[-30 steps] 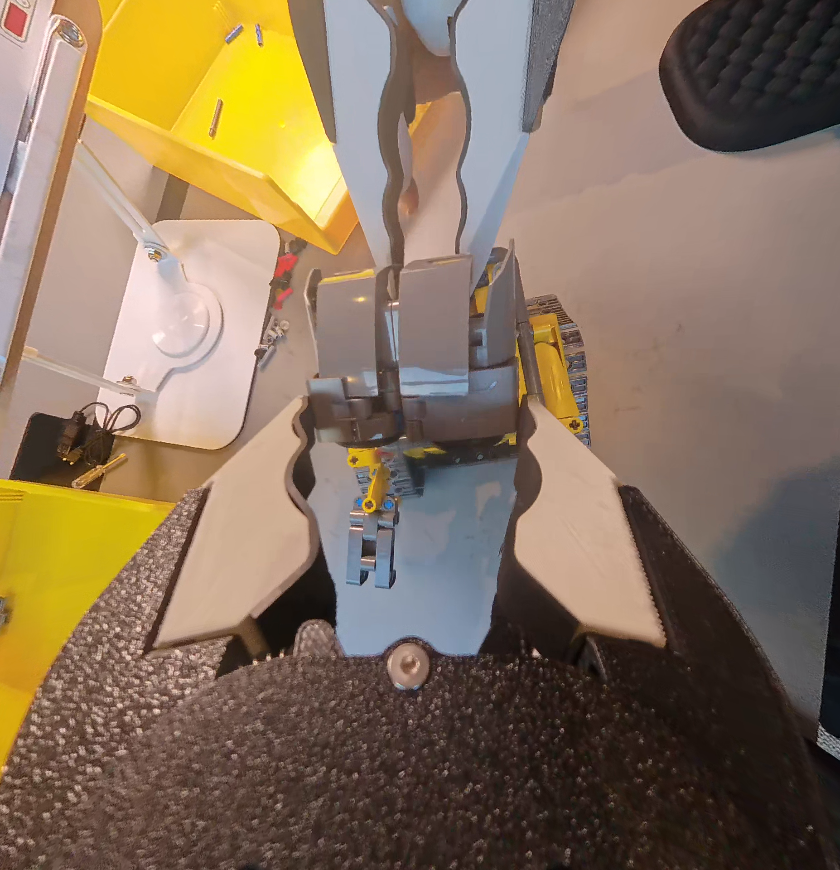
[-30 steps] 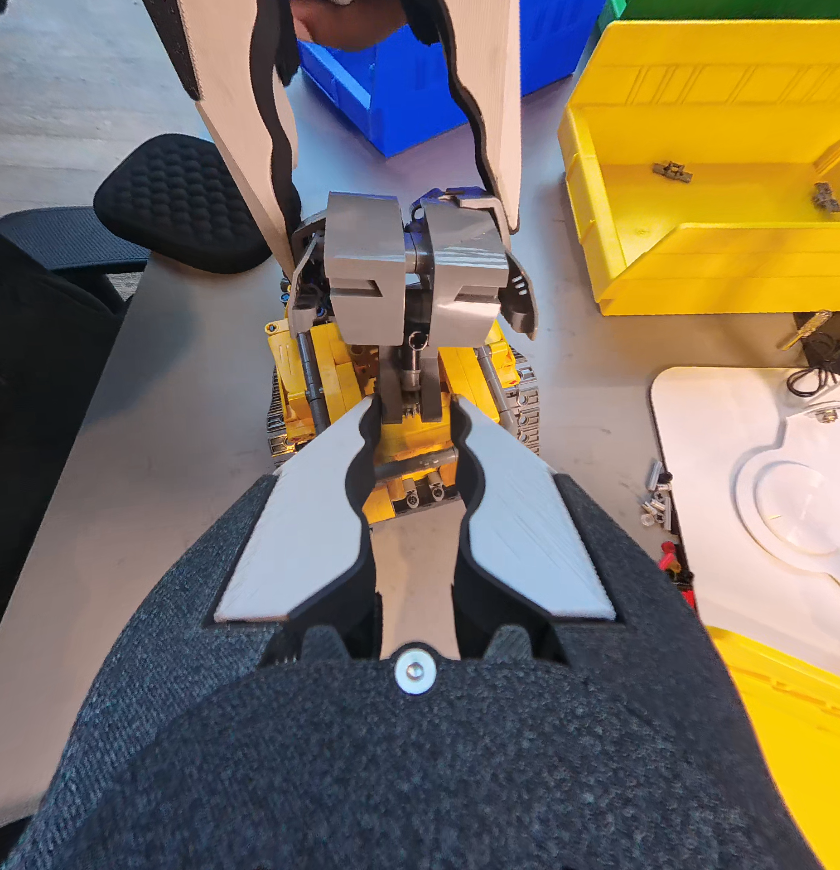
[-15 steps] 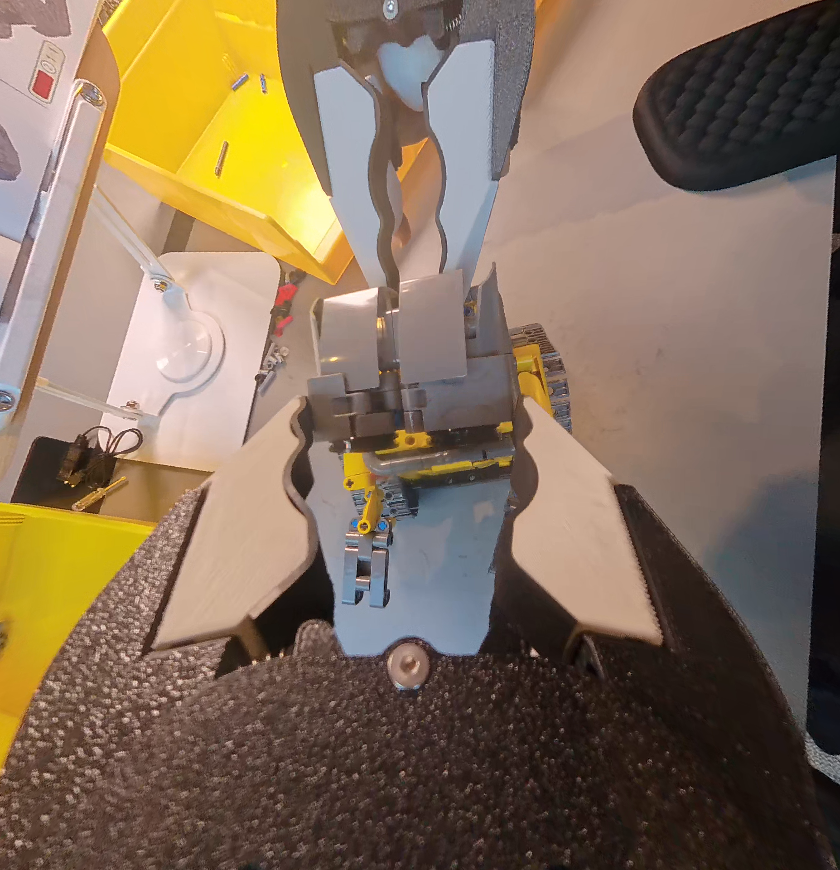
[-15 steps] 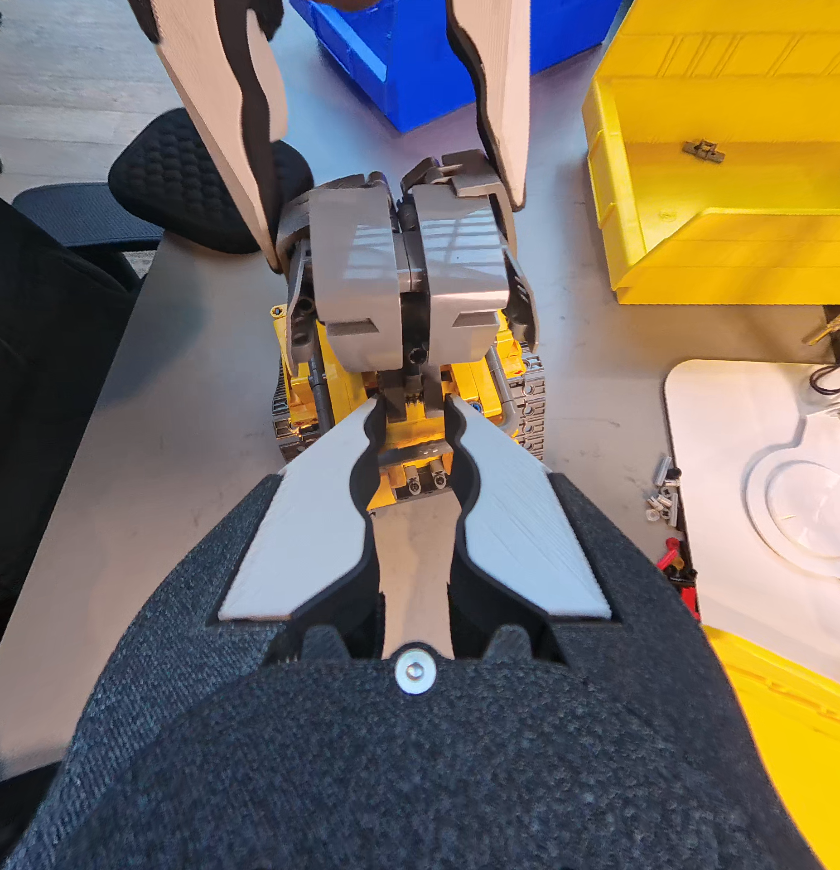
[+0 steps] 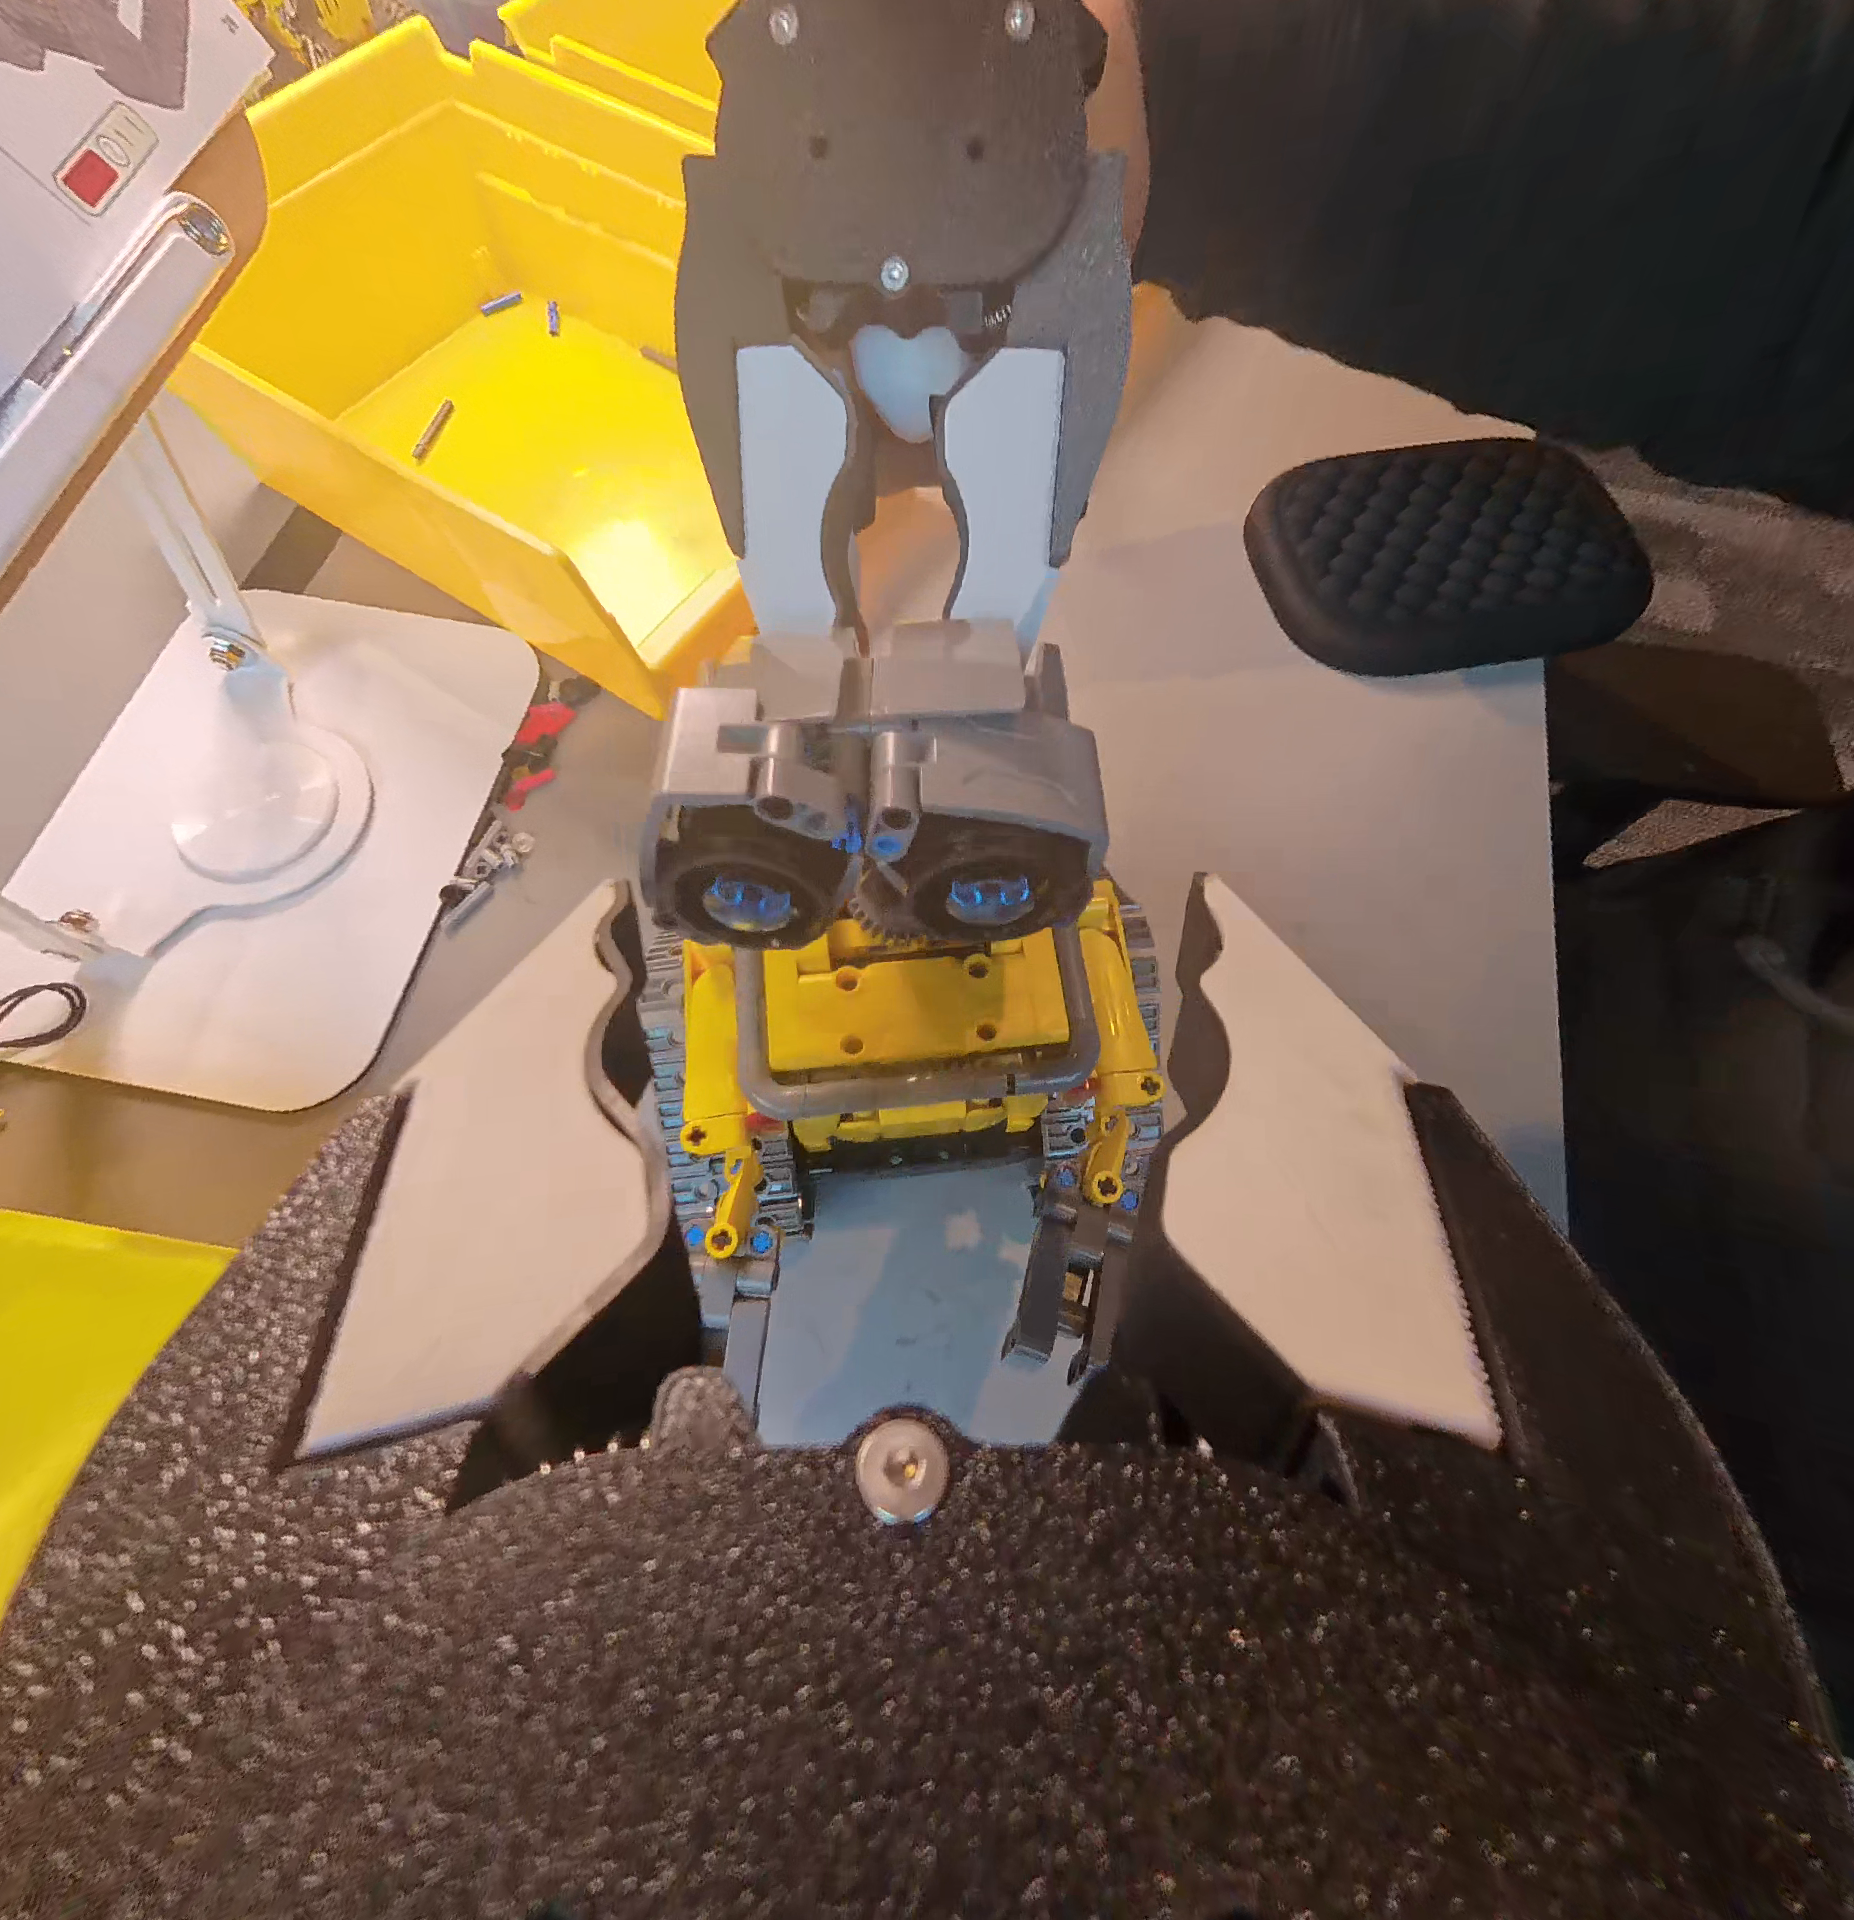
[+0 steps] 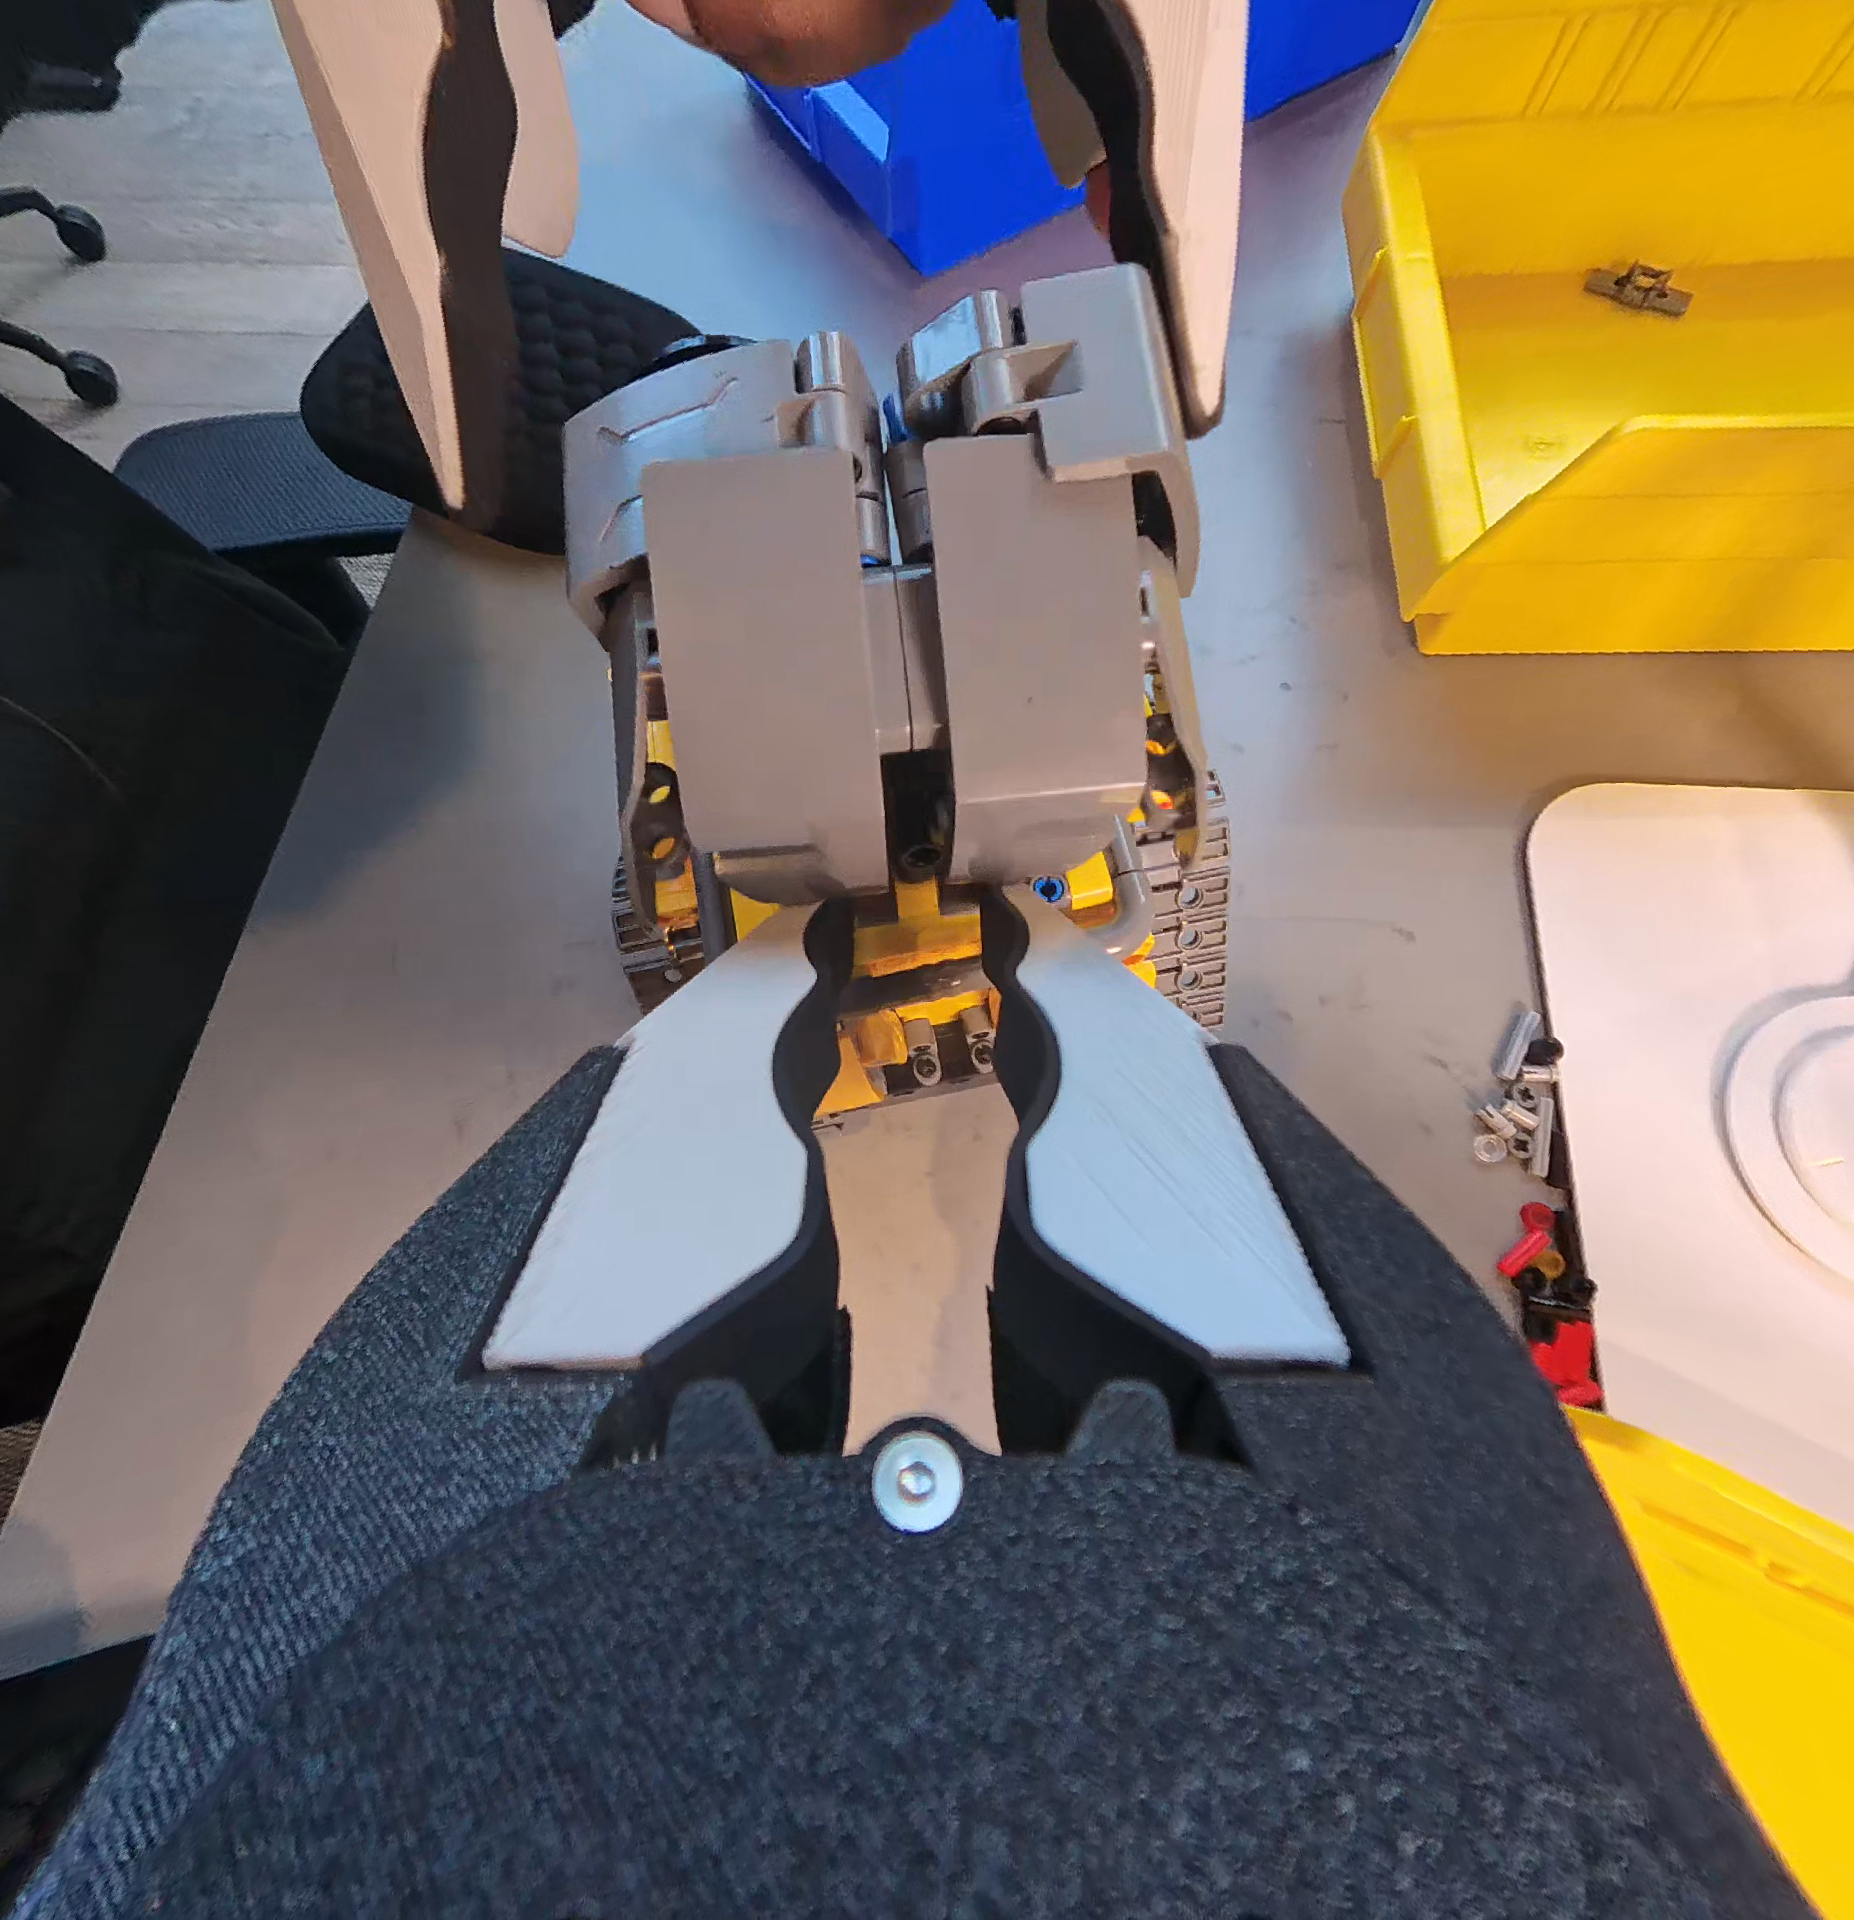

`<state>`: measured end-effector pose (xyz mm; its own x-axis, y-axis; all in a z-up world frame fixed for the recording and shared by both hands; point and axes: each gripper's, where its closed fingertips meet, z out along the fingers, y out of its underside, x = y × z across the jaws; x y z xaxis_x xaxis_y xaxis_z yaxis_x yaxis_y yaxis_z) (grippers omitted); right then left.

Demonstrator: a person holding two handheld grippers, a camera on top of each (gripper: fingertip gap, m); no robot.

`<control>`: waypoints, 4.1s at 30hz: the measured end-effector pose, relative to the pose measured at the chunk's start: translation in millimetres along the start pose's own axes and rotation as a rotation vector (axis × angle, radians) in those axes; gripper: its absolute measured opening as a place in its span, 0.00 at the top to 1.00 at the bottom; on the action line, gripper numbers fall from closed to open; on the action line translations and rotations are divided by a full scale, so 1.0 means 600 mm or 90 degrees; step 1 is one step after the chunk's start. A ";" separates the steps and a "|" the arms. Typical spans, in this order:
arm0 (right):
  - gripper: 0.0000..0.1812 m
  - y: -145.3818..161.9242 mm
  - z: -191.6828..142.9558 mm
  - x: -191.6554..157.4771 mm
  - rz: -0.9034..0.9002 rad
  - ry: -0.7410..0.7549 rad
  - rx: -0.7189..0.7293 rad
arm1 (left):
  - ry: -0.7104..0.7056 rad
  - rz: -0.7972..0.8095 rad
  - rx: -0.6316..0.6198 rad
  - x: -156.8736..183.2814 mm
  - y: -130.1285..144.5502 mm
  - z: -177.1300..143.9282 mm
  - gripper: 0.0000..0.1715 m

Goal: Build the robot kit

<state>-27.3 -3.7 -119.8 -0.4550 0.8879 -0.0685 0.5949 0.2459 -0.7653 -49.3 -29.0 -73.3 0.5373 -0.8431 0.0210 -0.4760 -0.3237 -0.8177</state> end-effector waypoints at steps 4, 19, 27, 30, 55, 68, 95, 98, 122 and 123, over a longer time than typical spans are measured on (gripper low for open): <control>0.87 -0.001 -0.001 0.000 -0.004 -0.005 -0.001 | 0.004 -0.001 0.003 0.001 -0.001 0.006 0.39; 0.87 -0.008 -0.008 -0.001 0.021 -0.025 0.002 | -0.013 -0.026 -0.047 -0.011 0.043 0.006 0.48; 0.87 -0.012 -0.009 -0.001 0.008 -0.003 -0.012 | -0.024 -0.015 -0.069 -0.009 0.062 0.007 0.48; 0.87 -0.014 -0.009 0.000 -0.002 0.010 -0.020 | -0.031 -0.005 -0.085 -0.010 0.071 0.007 0.48; 0.87 -0.031 0.002 -0.009 -0.017 0.043 0.017 | 0.005 0.044 -0.168 -0.012 0.095 -0.011 0.49; 0.87 -0.029 0.007 -0.009 -0.064 0.079 0.019 | -0.051 0.078 -0.150 -0.012 0.096 -0.012 0.48; 0.86 -0.023 0.007 -0.008 -0.035 0.043 0.036 | -0.003 0.029 -0.101 -0.005 0.068 -0.003 0.48; 0.86 -0.022 0.008 -0.008 -0.034 0.044 0.035 | -0.003 0.030 -0.110 -0.005 0.067 -0.003 0.48; 0.86 -0.016 0.008 -0.008 -0.059 0.068 0.009 | 0.002 0.051 -0.204 -0.008 0.067 -0.007 0.48; 0.86 -0.016 0.008 -0.008 -0.056 0.066 0.010 | 0.002 0.050 -0.204 -0.009 0.067 -0.007 0.48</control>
<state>-34.1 -12.0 -115.0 -0.4334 0.8989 0.0646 0.5448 0.3184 -0.7758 -73.8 -39.3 -103.9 0.4877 -0.8724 -0.0327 -0.7116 -0.3755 -0.5938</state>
